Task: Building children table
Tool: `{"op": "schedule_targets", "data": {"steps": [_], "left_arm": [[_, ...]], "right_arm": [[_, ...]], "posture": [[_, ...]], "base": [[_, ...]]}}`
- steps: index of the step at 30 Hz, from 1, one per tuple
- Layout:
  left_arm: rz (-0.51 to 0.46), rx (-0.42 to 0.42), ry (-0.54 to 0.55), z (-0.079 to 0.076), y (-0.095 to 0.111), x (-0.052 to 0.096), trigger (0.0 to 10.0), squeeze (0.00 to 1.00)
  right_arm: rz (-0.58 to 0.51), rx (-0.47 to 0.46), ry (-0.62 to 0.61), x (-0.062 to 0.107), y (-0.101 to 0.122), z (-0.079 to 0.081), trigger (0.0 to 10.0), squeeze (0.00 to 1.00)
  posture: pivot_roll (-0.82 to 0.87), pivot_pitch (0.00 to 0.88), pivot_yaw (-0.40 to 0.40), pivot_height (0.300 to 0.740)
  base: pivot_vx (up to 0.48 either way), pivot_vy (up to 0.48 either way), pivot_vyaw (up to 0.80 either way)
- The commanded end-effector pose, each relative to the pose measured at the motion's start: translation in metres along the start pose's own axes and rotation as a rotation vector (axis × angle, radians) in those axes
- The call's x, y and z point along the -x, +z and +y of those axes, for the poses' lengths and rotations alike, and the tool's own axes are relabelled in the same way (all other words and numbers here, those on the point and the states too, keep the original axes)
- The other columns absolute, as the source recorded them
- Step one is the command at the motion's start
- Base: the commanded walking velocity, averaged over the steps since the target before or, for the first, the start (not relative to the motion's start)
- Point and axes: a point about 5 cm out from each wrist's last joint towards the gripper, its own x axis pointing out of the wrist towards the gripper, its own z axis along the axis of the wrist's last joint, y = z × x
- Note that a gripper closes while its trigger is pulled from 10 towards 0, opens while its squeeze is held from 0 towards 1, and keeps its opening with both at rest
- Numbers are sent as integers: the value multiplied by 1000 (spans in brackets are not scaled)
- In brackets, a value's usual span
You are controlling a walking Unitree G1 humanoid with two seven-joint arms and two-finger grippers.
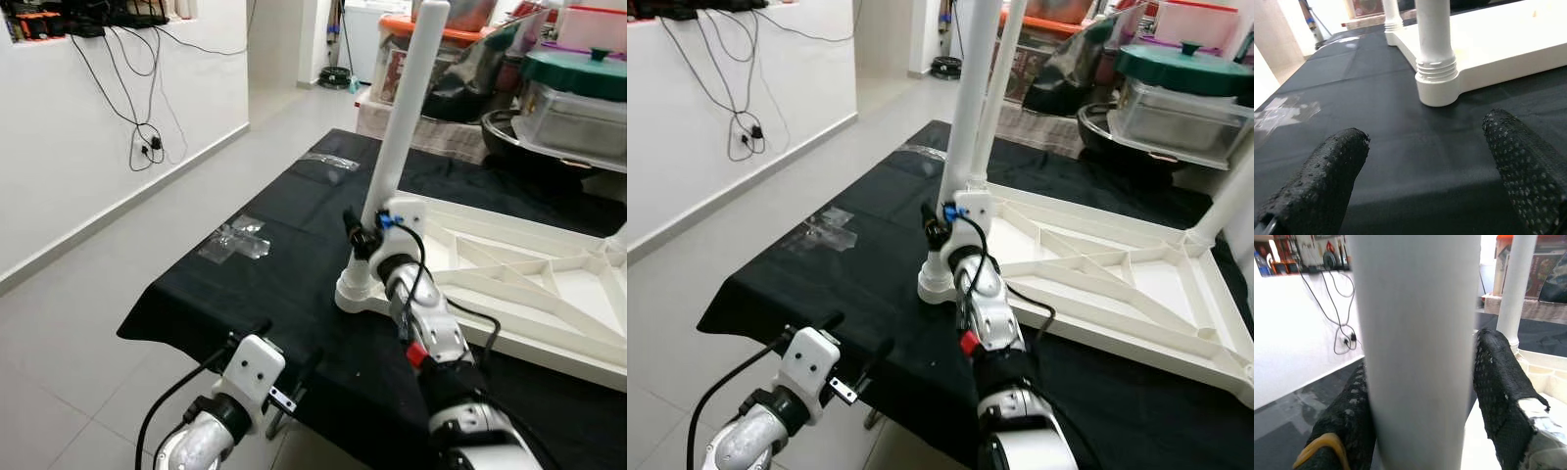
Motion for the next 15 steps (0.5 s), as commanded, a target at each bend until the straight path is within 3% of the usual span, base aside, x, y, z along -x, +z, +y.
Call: {"op": "schedule_targets", "data": {"steps": [1,3,5,15], "left_arm": [[12,21,-8,-3,-2,-1,10000,0],[12,21,-8,-3,-2,-1,10000,0],[12,20,-14,-3,-2,-1,10000,0],[17,52,16,-1,-3,-1,10000,0]], "right_arm": [[-42,-26,-8,5,2,-5,10000,0],[-42,-26,-8,5,2,-5,10000,0],[-66,-33,53,7,0,8,10000,0],[-54,-44,156,16,-6,15,10000,0]], "posture": [[65,7,-91,740],[65,7,-91,740],[67,6,-93,740],[59,20,-97,740]], "base": [[0,0,-800],[0,0,-800],[0,0,0],[0,0,0]]}}
